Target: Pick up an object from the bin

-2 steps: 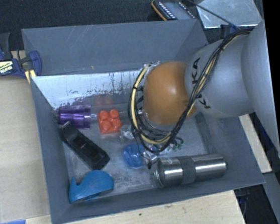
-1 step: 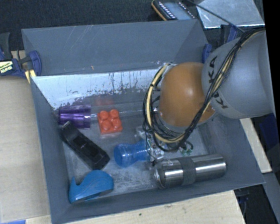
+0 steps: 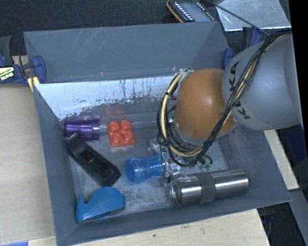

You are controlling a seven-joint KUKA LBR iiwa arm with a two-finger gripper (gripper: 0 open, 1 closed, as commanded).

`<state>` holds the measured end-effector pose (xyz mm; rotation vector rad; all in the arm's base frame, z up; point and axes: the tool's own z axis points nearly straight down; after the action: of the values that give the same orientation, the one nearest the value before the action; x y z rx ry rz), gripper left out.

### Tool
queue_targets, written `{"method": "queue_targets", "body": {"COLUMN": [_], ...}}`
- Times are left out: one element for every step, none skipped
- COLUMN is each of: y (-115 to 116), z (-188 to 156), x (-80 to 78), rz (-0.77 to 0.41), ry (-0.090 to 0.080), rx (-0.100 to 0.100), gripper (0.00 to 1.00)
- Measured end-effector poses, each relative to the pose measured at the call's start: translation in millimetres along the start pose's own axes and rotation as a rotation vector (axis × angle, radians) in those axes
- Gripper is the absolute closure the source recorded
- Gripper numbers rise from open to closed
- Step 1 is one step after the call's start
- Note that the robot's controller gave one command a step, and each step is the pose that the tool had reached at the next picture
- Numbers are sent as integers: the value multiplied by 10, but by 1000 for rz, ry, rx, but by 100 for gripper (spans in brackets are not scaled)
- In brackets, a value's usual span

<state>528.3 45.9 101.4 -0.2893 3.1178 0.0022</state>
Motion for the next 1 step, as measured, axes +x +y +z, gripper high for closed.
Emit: {"method": "queue_targets", "body": {"y": [-1], "z": [2], "x": [3], "rz": [1], "ry": [1], "rx": [0], "gripper": [100]}}
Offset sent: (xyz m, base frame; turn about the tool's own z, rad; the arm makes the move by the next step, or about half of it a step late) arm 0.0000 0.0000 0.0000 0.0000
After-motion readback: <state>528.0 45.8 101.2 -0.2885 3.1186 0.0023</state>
